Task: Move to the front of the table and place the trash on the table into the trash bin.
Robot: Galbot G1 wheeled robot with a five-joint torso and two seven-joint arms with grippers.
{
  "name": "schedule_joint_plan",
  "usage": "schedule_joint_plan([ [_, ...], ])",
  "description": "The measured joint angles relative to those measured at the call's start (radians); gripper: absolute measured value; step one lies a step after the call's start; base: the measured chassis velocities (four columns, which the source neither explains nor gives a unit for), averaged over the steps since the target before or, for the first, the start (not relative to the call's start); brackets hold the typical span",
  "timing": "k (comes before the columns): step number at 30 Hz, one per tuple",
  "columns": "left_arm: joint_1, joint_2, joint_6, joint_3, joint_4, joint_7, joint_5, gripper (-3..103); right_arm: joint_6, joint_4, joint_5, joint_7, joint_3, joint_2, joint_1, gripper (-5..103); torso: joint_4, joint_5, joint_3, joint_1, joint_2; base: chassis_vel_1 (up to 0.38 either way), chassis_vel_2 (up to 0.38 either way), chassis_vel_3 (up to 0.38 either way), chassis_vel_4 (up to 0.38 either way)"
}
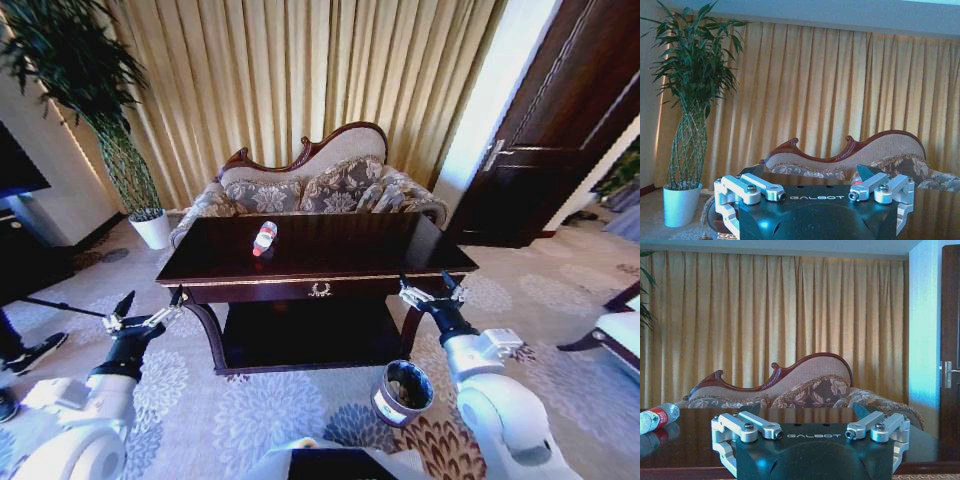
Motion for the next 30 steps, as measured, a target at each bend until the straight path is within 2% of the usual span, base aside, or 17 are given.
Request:
schedule_joint_plan([
  [24, -0.001, 0.015, 0.001, -0.005, 0.000, 0.001, -0.011, 100, -0.012, 0.008, 0.001, -0.001, -0.014, -0.003, 0.004, 100, 0.0000, 0.0000, 0.000, 0.000, 0.000, -0.132, 0.128, 0.130, -0.133],
  [28, -0.049, 0.085, 0.022, -0.019, 0.005, -0.010, -0.067, 100, -0.008, 0.000, 0.002, -0.001, -0.008, -0.001, 0.000, 100, 0.0003, -0.0001, 0.000, 0.000, 0.000, 0.000, 0.000, 0.000, 0.000],
  [30, -0.113, 0.167, 0.048, -0.018, 0.058, -0.033, -0.108, 100, -0.006, 0.000, 0.005, 0.000, 0.004, -0.001, -0.015, 100, 0.0000, -0.0001, 0.000, 0.000, 0.000, 0.000, 0.000, 0.000, 0.000],
])
